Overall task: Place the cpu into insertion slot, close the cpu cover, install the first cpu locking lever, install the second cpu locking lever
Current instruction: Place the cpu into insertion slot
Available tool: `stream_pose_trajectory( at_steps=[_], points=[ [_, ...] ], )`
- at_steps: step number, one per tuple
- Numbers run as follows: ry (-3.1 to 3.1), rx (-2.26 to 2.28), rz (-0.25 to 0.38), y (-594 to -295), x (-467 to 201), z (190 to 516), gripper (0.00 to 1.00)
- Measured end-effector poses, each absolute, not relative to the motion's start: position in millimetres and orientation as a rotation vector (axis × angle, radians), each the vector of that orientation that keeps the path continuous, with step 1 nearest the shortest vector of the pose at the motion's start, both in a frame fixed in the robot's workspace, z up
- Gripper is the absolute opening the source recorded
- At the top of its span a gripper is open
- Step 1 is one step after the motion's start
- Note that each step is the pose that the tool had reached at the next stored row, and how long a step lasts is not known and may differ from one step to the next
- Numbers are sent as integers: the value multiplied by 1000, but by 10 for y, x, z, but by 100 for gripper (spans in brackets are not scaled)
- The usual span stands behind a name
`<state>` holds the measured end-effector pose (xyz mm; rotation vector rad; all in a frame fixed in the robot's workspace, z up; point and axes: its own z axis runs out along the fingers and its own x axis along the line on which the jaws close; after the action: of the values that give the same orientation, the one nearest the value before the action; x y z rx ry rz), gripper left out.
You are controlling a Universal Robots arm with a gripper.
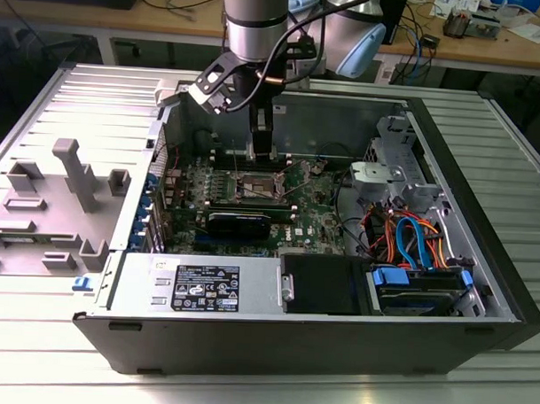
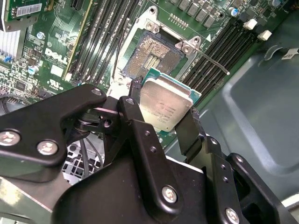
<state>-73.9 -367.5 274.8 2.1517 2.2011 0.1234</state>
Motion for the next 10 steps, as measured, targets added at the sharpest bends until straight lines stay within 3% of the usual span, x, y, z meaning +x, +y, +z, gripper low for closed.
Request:
stream_pose_trajectory(
  at_steps=[10],
  points=[
    [2201, 2152, 124, -3675, -739, 2699, 55]
  ],
)
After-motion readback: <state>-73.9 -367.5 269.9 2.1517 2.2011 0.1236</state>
